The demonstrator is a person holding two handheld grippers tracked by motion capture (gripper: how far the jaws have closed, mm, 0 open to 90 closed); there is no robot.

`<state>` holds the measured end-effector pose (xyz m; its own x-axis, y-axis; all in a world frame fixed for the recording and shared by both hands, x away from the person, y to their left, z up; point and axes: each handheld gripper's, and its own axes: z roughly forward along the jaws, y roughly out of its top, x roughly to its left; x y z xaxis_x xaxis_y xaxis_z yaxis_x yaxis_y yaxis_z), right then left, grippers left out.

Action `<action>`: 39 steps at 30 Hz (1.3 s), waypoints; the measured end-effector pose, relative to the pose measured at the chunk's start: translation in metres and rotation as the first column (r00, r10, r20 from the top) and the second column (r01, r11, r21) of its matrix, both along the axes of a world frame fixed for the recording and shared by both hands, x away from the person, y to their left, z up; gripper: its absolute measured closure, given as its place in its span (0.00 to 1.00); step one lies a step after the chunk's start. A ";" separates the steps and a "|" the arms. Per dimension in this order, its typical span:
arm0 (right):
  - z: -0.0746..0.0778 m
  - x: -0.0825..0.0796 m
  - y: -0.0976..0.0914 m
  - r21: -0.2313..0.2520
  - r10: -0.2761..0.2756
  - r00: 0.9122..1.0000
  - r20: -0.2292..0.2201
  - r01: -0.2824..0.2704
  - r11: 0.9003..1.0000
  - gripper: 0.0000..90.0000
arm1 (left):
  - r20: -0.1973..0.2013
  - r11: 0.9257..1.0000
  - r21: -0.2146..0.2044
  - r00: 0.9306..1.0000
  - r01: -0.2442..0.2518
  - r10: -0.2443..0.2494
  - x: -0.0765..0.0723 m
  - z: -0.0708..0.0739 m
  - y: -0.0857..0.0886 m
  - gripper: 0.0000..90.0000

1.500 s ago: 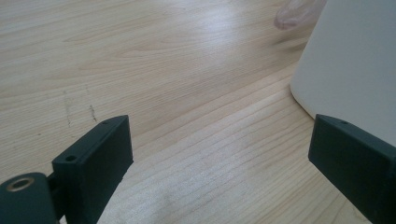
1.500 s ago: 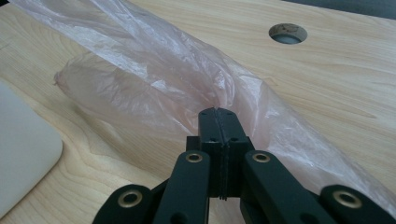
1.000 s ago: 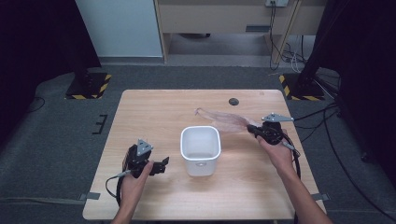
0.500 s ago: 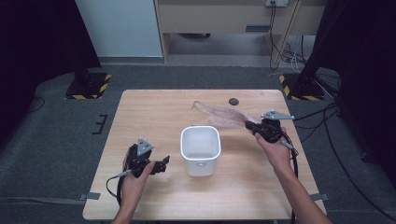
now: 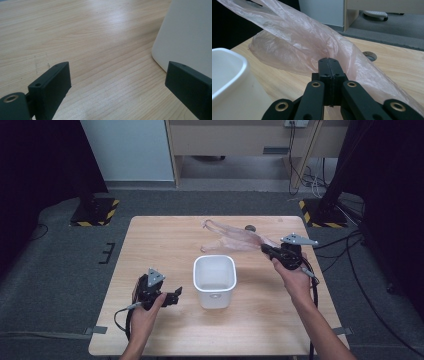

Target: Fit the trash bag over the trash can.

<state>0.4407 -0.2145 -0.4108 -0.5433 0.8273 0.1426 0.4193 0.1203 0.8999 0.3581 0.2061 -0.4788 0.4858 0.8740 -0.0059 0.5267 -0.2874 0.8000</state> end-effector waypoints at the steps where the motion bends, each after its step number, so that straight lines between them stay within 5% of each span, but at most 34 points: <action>1: 0.002 0.000 0.001 0.000 0.000 1.000 0.001 0.000 1.000 1.00 | 0.000 1.000 0.000 1.000 0.001 -0.001 0.000 0.000 0.000 0.06; 17: 0.024 -0.019 0.018 0.056 0.058 0.997 0.044 -0.060 0.997 1.00 | 0.020 1.000 -0.018 1.000 -0.003 0.004 -0.002 0.006 0.002 0.06; 32: 0.029 -0.050 0.047 0.056 0.156 0.986 0.055 -0.159 0.986 1.00 | 0.076 0.996 -0.086 0.997 0.022 -0.016 -0.015 0.026 0.005 0.06; 39: 0.028 -0.057 0.060 0.051 0.190 0.981 0.045 -0.192 0.980 1.00 | 0.102 0.988 -0.148 0.994 0.046 -0.031 -0.019 0.033 0.007 0.06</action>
<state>0.3841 -0.1542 -0.3824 -0.6969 0.6992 0.1597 0.3572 0.1453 0.9227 0.3395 0.2132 -0.4462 0.5235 0.8477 -0.0859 0.4338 -0.1784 0.8832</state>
